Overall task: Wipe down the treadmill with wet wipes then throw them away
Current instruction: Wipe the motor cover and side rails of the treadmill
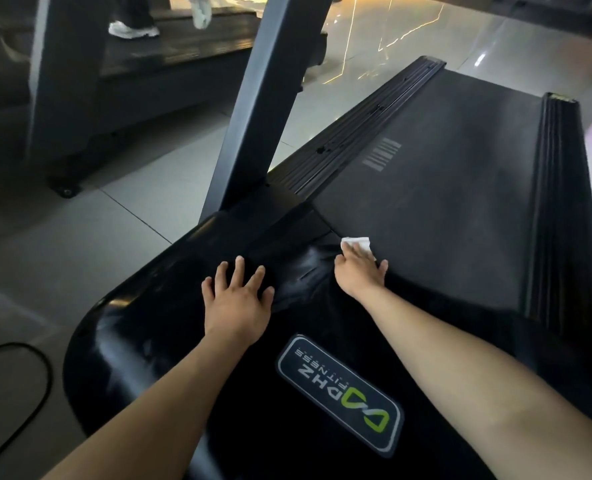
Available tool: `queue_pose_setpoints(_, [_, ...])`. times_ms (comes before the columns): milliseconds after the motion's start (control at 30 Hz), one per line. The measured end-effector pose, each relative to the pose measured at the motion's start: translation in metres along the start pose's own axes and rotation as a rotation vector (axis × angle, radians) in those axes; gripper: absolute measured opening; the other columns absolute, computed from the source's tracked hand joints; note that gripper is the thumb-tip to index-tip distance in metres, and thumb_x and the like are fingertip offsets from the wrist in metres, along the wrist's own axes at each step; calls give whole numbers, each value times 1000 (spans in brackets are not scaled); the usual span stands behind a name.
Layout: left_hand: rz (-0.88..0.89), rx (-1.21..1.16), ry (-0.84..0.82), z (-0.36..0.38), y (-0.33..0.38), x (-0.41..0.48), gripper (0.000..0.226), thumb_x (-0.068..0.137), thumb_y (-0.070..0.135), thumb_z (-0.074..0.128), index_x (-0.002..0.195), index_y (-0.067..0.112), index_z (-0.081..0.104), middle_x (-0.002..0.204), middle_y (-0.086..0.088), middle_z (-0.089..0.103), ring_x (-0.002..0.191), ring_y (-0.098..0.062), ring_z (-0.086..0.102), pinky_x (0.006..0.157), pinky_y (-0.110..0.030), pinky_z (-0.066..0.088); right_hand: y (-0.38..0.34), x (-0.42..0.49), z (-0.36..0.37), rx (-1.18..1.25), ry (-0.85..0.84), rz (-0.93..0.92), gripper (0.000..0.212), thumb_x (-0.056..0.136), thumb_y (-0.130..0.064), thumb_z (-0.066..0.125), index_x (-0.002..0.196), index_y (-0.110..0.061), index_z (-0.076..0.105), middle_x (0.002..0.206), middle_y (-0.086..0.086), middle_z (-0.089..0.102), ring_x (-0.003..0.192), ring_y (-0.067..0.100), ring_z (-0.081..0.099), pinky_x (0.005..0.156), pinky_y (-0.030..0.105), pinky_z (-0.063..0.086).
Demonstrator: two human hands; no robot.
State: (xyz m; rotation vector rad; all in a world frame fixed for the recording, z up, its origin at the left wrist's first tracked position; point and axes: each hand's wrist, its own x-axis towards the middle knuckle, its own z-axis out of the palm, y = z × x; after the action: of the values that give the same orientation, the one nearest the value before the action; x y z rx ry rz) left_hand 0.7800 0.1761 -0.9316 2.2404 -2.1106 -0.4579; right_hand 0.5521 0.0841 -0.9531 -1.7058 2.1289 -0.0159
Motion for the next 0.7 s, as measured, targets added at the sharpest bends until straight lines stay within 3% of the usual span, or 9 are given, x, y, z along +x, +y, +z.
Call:
queue_pose_setpoints(100, [-5, 19, 7, 0, 1, -1, 57, 104, 59, 18, 158, 41, 22, 170, 0, 3, 156, -28, -5, 123, -52, 0, -15, -1, 7, -19, 10, -59, 52, 105, -32, 22, 157, -27, 22, 167, -5, 16, 152, 23, 10, 121, 59, 4])
queue_pose_setpoints(267, [-44, -85, 40, -22, -1, 6, 53, 104, 54, 28, 153, 36, 38, 169, 2, 12, 154, -23, 15, 122, -45, 16, -67, -15, 21, -20, -10, -449, 49, 106, -32, 30, 155, -34, 31, 164, -16, 22, 153, 12, 11, 119, 63, 2])
queue_pose_setpoints(367, [-61, -86, 27, -26, -15, 15, 59, 103, 50, 34, 158, 32, 26, 171, 0, 3, 154, -24, 15, 122, -45, 17, -86, -26, 25, 3, -56, -606, 48, 106, -32, 33, 154, -36, 36, 164, -19, 23, 153, 4, 6, 120, 61, -5])
queue_pose_setpoints(500, [-57, -50, -20, -7, -26, 13, 62, 105, 50, 24, 162, 35, 4, 170, 1, -10, 156, -22, -13, 126, -46, -3, -70, -12, 22, -10, 11, -496, 49, 107, -36, 29, 156, -37, 30, 165, -19, 20, 153, 7, 5, 119, 62, -6])
queue_pose_setpoints(700, [-61, -78, -10, -5, -27, 15, 63, 105, 49, 24, 162, 36, 0, 169, 5, -13, 155, -19, -16, 125, -45, -7, -39, 33, 4, -10, 5, -132, 48, 106, -35, 18, 152, -31, 29, 161, -10, 28, 149, 22, 20, 118, 65, 6])
